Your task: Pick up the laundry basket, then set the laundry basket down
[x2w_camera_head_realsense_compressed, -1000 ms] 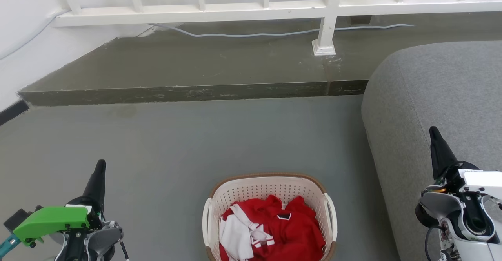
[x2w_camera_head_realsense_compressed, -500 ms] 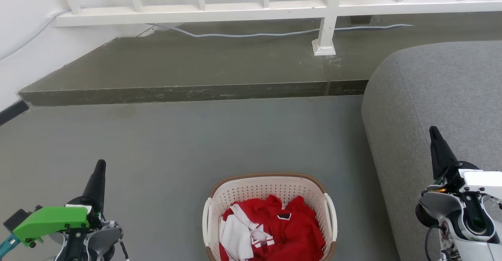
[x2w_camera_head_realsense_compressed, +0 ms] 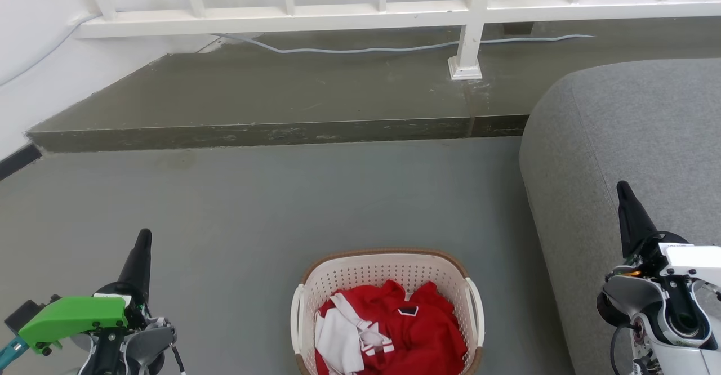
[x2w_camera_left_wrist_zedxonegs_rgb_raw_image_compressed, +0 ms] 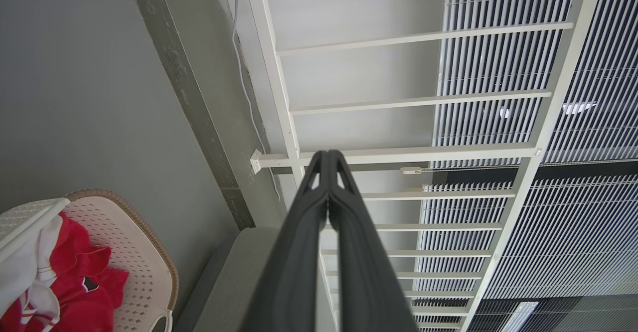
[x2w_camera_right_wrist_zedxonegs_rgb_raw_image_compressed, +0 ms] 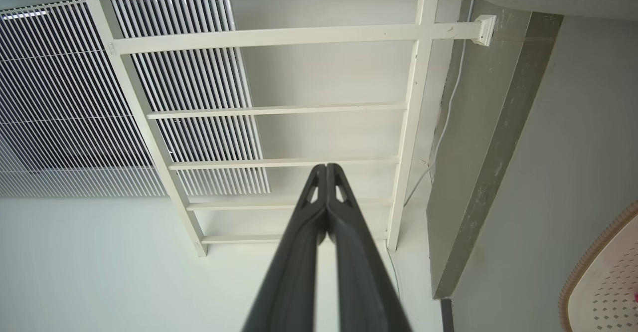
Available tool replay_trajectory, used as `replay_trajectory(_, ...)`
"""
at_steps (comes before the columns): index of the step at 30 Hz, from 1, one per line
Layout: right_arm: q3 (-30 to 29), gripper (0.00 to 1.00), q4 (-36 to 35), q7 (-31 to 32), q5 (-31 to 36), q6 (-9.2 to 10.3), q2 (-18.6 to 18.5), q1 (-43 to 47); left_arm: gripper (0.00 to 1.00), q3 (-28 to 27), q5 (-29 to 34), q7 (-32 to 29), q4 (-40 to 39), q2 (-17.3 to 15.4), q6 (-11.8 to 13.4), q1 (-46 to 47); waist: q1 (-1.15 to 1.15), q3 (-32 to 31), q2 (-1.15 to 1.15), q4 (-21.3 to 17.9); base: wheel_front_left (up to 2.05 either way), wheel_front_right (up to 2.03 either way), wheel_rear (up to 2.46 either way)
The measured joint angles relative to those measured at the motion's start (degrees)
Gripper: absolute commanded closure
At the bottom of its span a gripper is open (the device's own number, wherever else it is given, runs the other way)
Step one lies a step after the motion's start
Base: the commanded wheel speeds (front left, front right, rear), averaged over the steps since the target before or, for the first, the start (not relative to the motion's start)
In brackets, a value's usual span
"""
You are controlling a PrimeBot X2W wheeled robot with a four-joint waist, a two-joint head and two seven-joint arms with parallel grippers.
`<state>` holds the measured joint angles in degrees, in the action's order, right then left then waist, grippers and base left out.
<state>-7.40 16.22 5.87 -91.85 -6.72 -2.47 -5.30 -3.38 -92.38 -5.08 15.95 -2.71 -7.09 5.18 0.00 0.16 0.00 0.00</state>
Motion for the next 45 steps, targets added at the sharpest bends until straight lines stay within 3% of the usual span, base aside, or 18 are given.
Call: replay_trajectory(45, -0.04, 1.0, -0.05, 0.07, 0.01, 0.0, 0.05, 0.01, 1.0, -0.05, 0.0, -0.26, -0.07, 0.0, 0.0, 0.0, 0.0, 0.01, 0.0, 0.0, 0.0, 0.0, 0.0)
